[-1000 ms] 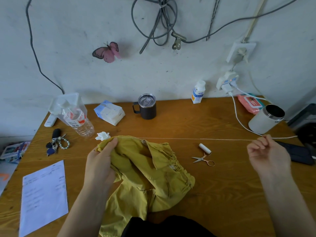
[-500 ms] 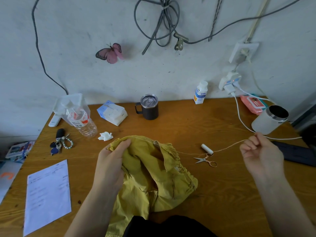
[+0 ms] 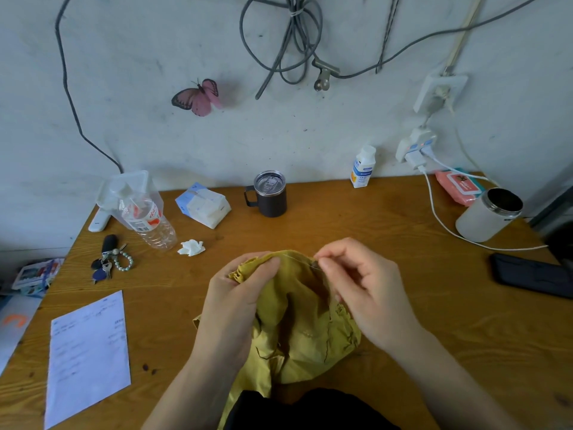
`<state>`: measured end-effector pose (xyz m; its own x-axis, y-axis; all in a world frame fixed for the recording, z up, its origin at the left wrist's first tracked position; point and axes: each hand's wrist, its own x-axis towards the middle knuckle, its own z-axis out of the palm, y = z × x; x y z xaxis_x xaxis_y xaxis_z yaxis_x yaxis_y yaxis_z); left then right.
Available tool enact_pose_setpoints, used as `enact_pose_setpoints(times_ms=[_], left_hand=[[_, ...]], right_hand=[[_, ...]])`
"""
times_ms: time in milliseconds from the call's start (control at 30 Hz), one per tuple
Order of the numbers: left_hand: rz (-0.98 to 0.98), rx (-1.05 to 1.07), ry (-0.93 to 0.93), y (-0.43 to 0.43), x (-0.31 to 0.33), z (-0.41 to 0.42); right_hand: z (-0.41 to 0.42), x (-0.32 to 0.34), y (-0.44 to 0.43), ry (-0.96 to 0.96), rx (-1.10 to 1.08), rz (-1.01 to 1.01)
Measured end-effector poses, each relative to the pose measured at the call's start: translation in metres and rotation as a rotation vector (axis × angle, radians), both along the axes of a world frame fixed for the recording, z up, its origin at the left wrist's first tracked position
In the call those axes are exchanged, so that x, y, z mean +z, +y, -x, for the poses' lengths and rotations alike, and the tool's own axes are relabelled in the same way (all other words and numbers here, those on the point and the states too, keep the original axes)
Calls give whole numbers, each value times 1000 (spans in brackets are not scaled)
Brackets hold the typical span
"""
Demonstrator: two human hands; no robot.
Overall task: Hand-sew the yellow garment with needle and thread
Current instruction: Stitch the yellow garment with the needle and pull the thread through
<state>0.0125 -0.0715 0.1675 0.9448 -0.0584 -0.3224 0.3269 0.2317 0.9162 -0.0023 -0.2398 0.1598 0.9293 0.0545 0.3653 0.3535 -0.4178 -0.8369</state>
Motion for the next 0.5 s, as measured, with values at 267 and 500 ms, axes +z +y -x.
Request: enact_pose_setpoints(times_ms=[267, 500], left_hand=[[3, -45, -26, -3, 2, 3], [0, -46, -25, -3, 2, 3]], right_hand=[[-3, 1, 11, -19, 40, 97], [-4, 0, 11, 7, 33, 119]])
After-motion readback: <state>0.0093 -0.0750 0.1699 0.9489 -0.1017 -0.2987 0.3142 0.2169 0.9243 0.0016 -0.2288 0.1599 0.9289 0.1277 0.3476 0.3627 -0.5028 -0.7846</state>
